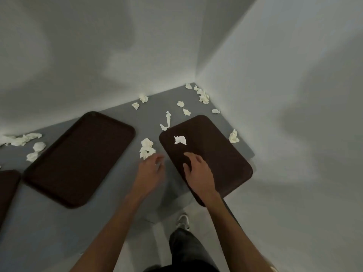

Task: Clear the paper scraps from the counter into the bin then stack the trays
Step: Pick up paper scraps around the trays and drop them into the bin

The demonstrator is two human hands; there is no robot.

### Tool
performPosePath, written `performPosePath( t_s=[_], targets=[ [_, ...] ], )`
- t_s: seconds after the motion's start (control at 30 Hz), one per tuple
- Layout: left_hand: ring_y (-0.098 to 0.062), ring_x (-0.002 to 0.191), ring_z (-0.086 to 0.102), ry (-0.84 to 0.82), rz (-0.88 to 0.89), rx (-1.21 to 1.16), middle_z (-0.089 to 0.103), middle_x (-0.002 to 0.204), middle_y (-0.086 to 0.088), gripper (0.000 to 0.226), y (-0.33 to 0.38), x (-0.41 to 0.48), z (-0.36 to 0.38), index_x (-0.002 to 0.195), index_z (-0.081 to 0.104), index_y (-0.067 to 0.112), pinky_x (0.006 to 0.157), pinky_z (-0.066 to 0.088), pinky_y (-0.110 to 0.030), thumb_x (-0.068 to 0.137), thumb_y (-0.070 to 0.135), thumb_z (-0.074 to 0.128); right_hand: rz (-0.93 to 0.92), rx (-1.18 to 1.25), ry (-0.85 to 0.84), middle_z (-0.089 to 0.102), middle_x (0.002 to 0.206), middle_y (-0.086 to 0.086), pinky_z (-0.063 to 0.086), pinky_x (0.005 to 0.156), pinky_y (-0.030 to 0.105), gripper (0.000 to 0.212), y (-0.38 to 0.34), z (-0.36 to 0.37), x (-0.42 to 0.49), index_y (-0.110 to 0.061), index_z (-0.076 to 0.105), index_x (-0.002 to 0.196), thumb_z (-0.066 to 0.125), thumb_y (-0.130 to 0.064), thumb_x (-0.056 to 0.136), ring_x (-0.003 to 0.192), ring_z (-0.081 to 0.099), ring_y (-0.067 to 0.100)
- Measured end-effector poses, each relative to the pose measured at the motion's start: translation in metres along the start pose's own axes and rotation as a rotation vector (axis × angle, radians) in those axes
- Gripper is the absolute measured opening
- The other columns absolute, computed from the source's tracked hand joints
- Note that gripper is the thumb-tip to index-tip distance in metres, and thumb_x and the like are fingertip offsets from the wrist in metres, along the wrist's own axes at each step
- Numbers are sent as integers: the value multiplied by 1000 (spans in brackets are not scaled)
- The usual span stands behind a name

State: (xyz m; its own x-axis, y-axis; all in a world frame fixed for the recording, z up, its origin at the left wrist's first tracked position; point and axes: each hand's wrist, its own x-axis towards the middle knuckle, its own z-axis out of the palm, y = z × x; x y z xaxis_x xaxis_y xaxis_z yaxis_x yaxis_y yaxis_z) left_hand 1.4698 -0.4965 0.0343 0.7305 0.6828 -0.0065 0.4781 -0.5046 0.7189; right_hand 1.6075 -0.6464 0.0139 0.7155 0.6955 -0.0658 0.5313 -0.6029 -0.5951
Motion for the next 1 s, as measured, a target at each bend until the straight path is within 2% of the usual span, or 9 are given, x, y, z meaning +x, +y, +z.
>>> performPosePath(
  t_s=[0.1,0.27,0.43,0.5,0.6,0.67,0.73,0.83,1.0],
  targets=[
    [9,92,61,54,-24,-35,68,102,17,17,3,30,4,112,70,20,80,41,-2,96,15,66,-35,-21,-31,52,151,0,51,106,40,39,3,8,62,-36,49,146,54,-34,108,131,56,20],
    [0,95,64,71,-63,-47,70,103,12,21,-4,67,15,115,69,25,85,52,-23,95,18,66,-78,-97,-91,49,150,4,54,102,43,35,6,27,136,-37,53,141,57,-35,107,136,50,25],
    [2,97,63,15,-80,-26,71,107,11,24,-7,88,25,119,70,21,85,45,-10,96,16,65,-93,-95,-141,55,139,6,49,106,31,22,19,40,152,-18,70,125,59,-21,106,122,58,19],
    [2,96,66,-4,-100,-49,73,105,10,24,-7,99,32,118,71,21,85,48,-10,96,15,66,-31,-8,-129,61,131,3,53,104,31,18,24,35,150,-17,75,118,64,-17,103,109,63,11],
    [1,95,69,-10,-138,-146,74,100,12,17,0,115,40,116,71,23,87,54,-22,101,22,63,56,343,-147,75,111,-9,56,90,25,15,21,6,141,-23,76,111,75,-16,97,96,70,-1],
    [-2,98,70,-68,-205,-312,76,101,10,20,11,123,45,114,72,25,91,55,-27,105,32,55,116,681,-247,76,111,-9,58,92,27,25,9,-19,129,-26,70,113,82,-21,92,105,72,1],
    [-14,103,72,-175,-376,-659,78,105,-1,32,30,131,48,112,75,22,91,55,-34,107,40,49,101,799,-326,76,115,-8,58,98,31,27,-4,-36,123,-24,69,110,85,-22,88,112,72,6],
    [-24,99,72,-305,-616,-1081,76,109,-17,45,58,141,53,110,77,10,86,51,-37,108,41,44,-28,556,-291,74,112,-16,56,96,26,13,-12,-45,125,-24,74,102,77,-15,93,106,69,-2],
    [-23,104,73,-262,-715,-1113,77,106,-15,42,89,151,70,110,73,5,94,55,-38,110,32,41,-46,270,27,60,110,-12,51,85,19,22,-7,-44,129,-24,74,111,64,-8,99,96,58,2]
  ],
)
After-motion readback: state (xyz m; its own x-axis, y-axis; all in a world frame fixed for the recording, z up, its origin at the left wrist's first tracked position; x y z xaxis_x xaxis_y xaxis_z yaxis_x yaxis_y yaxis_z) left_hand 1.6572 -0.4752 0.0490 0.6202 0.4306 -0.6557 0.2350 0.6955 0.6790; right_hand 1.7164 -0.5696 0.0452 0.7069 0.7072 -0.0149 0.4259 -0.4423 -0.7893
